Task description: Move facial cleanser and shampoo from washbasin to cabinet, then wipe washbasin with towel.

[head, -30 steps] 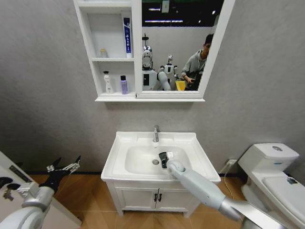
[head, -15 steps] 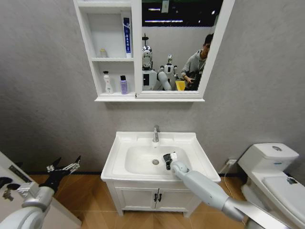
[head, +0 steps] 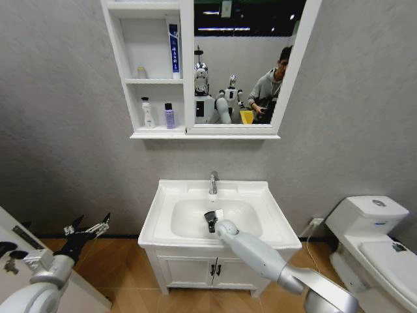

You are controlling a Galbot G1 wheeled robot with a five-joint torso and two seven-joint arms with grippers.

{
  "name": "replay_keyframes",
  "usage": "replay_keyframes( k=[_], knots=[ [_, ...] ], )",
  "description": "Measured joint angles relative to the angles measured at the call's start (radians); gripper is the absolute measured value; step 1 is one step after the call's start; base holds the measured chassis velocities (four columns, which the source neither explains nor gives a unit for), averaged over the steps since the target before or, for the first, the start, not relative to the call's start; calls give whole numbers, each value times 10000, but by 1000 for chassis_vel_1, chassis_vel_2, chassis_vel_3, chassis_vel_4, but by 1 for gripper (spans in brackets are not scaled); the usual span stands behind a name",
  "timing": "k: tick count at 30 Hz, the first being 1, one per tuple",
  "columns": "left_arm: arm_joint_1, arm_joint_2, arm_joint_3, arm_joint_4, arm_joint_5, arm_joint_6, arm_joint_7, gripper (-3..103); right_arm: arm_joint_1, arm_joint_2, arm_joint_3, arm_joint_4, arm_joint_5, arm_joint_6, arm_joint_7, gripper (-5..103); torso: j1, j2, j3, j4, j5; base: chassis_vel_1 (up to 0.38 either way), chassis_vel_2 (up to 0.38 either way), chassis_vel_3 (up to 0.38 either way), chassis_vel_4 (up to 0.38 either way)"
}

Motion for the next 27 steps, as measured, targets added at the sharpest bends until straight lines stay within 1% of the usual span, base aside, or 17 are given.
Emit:
replay_keyframes(
  k=[1,6,9,10,13,16,19,20,22,27],
  knots=[
    [0,0,0,0,0,0,0,100,35,188,-37,-145,-5,40,-125,1,0,0,0,-1,0,0,0,0,0],
    [0,0,0,0,-1,0,0,100,97,533,-139,-304,60,189,-280,1,0,0,0,0,0,0,0,0,0],
    [0,0,0,0,0,0,0,100,165,891,-195,-359,187,528,-609,1,0,0,0,-1,0,0,0,0,0],
    [0,0,0,0,0,0,0,100,165,891,-195,-359,187,528,-609,1,0,0,0,-1,0,0,0,0,0],
    [0,0,0,0,0,0,0,100,192,1214,-179,-256,202,957,-892,1,0,0,0,1,0,0,0,0,0],
    [0,0,0,0,0,0,0,100,227,1258,-236,-49,240,1099,-997,1,1,0,0,1,0,0,0,0,0],
    [0,0,0,0,0,0,0,100,313,1265,-468,615,312,1577,-1324,1,0,0,0,0,0,0,0,0,0],
    [0,0,0,0,0,0,0,100,313,1265,-468,615,312,1577,-1324,1,0,0,0,0,0,0,0,0,0],
    [0,0,0,0,0,0,0,100,363,1254,-598,935,311,1862,-1585,1,0,0,0,-1,0,0,0,0,0],
    [0,0,0,0,0,0,0,100,414,1326,-723,900,186,2028,-1722,1,0,1,-1,0,0,0,0,0,0]
  ],
)
